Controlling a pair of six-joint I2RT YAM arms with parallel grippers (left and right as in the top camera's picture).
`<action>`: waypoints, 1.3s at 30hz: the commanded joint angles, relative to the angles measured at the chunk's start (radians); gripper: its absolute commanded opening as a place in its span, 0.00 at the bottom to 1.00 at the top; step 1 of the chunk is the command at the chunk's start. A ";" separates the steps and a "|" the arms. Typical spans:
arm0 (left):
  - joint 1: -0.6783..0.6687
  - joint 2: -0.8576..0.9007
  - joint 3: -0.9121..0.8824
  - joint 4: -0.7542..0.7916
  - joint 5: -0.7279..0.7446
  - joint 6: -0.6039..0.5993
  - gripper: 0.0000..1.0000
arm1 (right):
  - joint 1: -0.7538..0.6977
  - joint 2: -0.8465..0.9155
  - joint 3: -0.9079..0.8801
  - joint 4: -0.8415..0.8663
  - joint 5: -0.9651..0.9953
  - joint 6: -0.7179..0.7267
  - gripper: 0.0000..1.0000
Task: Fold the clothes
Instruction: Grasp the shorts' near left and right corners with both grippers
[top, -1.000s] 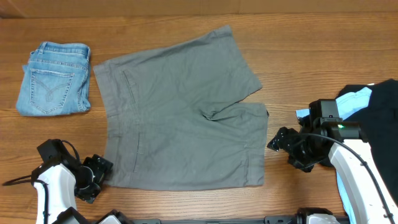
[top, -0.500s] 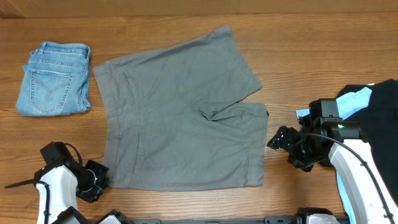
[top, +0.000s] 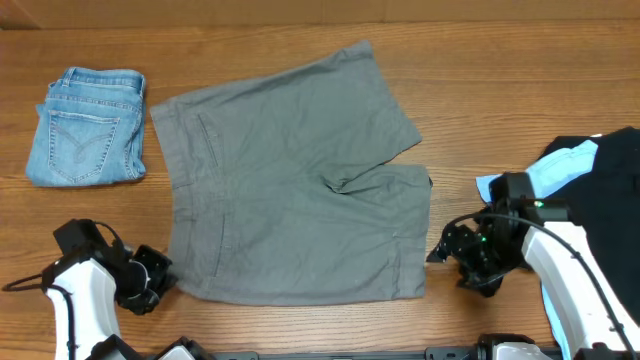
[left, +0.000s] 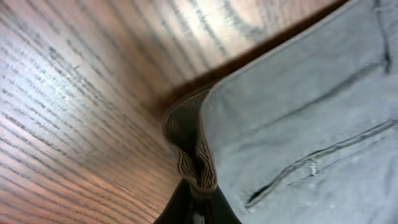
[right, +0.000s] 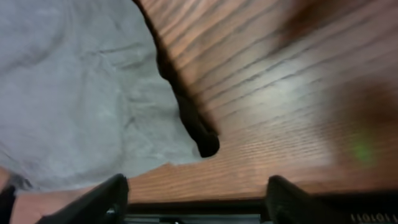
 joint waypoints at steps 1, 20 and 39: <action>0.006 0.003 0.025 -0.001 0.032 0.040 0.04 | 0.020 0.005 -0.102 0.059 -0.082 0.032 0.72; 0.004 0.003 0.025 -0.011 0.032 0.049 0.04 | 0.095 0.147 -0.279 0.346 -0.185 0.186 0.37; 0.004 -0.019 0.039 -0.025 0.100 0.158 0.04 | 0.039 0.137 -0.154 0.289 -0.009 0.083 0.05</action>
